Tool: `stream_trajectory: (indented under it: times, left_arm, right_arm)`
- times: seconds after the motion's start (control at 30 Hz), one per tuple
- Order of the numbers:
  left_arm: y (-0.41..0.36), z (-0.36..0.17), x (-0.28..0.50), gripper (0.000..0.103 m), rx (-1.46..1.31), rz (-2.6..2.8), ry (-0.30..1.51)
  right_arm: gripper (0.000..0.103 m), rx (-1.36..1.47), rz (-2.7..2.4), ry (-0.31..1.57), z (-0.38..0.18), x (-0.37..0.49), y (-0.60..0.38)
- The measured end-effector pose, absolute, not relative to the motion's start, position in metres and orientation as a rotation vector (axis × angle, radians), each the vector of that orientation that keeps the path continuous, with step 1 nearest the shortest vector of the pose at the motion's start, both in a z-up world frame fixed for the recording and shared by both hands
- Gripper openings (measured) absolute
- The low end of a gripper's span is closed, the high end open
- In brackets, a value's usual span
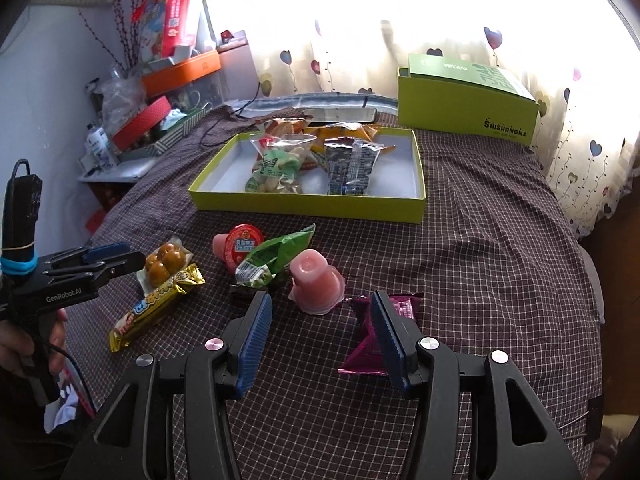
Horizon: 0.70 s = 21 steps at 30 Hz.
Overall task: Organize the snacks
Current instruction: 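Grasp the yellow candy bar with the left tool while the right tool grasps the magenta packet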
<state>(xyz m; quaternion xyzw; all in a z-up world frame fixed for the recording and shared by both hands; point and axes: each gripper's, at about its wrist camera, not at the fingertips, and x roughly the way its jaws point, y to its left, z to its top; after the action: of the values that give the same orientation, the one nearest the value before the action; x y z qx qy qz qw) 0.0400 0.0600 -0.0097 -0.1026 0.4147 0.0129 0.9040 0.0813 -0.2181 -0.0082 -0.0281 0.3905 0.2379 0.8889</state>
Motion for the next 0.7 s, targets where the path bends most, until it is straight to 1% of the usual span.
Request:
stream_trajectory:
  times: [0.23,0.4,0.7]
  left_arm:
    - [0.07,-0.024,0.03,0.055,-0.24,0.014,0.905]
    - [0.046,-0.024,0.019,0.055,-0.199,-0.094,0.893]
    - [0.009,-0.039,0.019,0.055,-0.169,-0.224,0.962]
  right_arm:
    - [0.051,-0.069,0.494,0.817,-0.009,0.078,-0.215]
    - [0.051,-0.067,0.476,0.817,-0.01,0.076,-0.222]
    - [0.051,-0.027,0.384,0.84,-0.02,0.075,-0.258]
